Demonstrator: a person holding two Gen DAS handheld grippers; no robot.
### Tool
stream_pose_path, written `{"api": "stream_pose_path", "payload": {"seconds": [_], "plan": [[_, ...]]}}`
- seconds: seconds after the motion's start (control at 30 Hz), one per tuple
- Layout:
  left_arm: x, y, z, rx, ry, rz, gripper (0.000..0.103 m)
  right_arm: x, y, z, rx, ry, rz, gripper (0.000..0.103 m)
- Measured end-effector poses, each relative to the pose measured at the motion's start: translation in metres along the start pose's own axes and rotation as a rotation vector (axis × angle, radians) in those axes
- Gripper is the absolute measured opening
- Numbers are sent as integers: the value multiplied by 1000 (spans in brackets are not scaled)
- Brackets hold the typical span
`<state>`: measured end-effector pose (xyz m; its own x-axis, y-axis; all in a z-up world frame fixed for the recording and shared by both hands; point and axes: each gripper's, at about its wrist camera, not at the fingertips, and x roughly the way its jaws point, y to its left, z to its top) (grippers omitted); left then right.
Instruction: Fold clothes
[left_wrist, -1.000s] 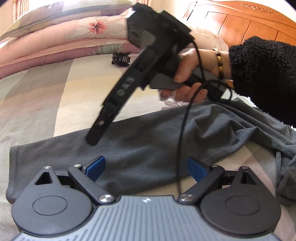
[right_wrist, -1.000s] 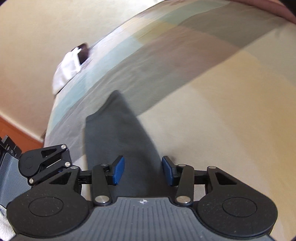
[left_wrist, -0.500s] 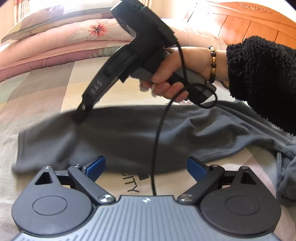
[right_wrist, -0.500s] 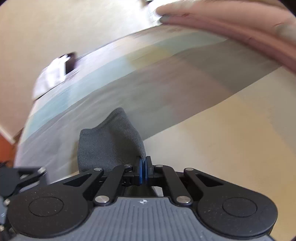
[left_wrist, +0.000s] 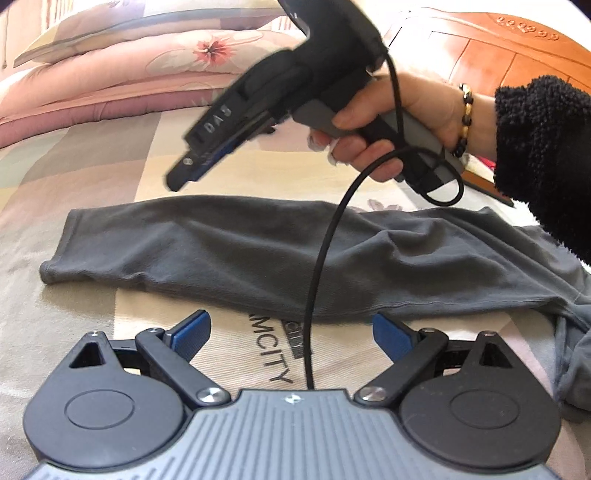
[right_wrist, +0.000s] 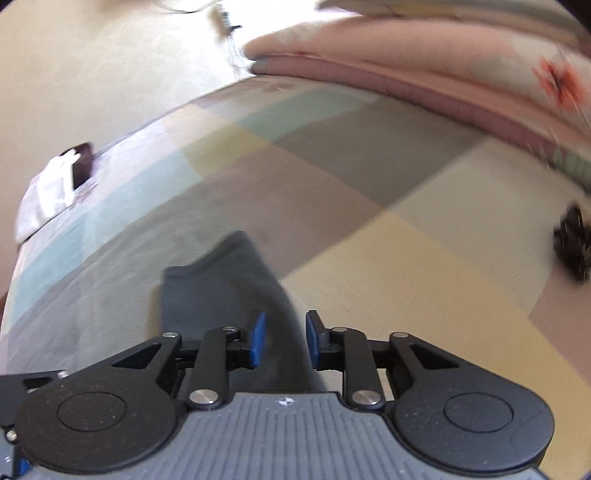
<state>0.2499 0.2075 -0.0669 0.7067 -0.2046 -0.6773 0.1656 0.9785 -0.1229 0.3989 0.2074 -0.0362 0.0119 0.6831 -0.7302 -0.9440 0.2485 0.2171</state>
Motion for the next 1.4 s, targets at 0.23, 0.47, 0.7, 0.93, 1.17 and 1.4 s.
{"api": "stream_pose_path", "payload": {"seconds": [0.23, 0.47, 0.7, 0.93, 1.17, 1.4], "plan": [[-3, -5, 1, 25, -20, -51, 94, 19, 57, 10, -162, 50, 77, 35], [-3, -4, 1, 17, -13, -55, 94, 59, 102, 9, -282, 82, 45, 36], [-5, -2, 1, 0, -16, -53, 94, 74, 114, 14, -271, 66, 16, 3], [-9, -3, 1, -2, -29, -68, 94, 54, 85, 26, -144, 44, 134, 12], [-17, -9, 1, 11, -59, -126, 94, -17, 3, 3, -66, 21, -129, 30], [-15, -7, 5, 9, -62, -124, 94, -72, -57, -72, 71, 108, -268, 31]]}}
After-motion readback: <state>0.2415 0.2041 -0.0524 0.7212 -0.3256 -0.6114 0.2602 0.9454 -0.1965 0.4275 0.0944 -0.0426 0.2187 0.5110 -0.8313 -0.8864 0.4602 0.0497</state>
